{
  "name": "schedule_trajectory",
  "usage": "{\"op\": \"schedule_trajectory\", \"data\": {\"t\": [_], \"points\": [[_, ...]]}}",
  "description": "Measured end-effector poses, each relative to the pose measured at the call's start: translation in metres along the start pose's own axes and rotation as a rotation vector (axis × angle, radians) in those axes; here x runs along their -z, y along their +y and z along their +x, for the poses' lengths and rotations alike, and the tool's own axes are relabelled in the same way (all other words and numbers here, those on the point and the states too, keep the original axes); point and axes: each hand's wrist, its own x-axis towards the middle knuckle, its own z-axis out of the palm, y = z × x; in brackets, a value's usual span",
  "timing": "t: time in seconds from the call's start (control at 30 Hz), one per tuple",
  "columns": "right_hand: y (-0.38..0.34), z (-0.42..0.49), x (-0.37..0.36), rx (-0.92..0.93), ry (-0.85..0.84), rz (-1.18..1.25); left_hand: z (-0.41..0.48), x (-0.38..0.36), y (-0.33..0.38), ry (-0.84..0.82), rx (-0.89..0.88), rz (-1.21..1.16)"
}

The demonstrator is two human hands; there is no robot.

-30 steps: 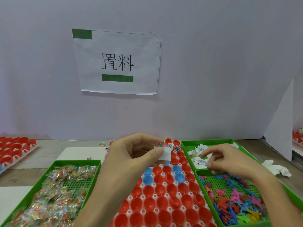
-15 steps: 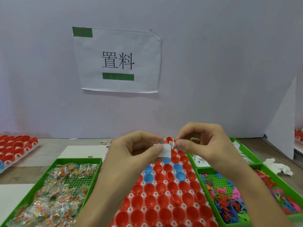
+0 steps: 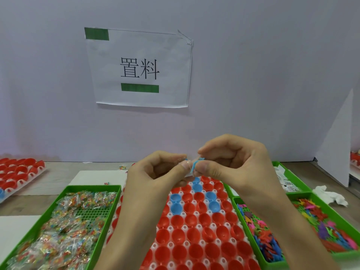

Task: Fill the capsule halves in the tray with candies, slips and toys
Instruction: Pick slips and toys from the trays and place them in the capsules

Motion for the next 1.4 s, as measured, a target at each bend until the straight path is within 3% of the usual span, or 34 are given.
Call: {"op": "schedule_trajectory", "data": {"t": [0.2, 0.4, 0.67, 0.87, 1.07, 1.4], "points": [[-0.013, -0.004, -0.008, 0.127, 0.004, -0.046, -0.001, 0.000, 0.001, 0.037, 0.025, -0.103], [-0.005, -0.005, -0.017, 0.032, 0.081, -0.042, -0.003, -0.004, 0.003, 0.047, 0.023, -0.119], [-0.004, -0.004, -0.013, 0.060, 0.077, -0.097, -0.003, 0.000, 0.009, -0.098, 0.194, -0.306], [-0.001, -0.003, -0.016, 0.103, 0.140, -0.234, -0.004, 0.000, 0.007, -0.080, 0.161, -0.281], [0.004, -0.005, -0.024, 0.078, 0.232, -0.178, -0.007, -0.008, 0.007, -0.008, 0.113, -0.288], [0.003, -0.005, -0.019, 0.099, 0.218, -0.118, -0.008, -0.006, 0.014, -0.067, 0.024, -0.168]]}}
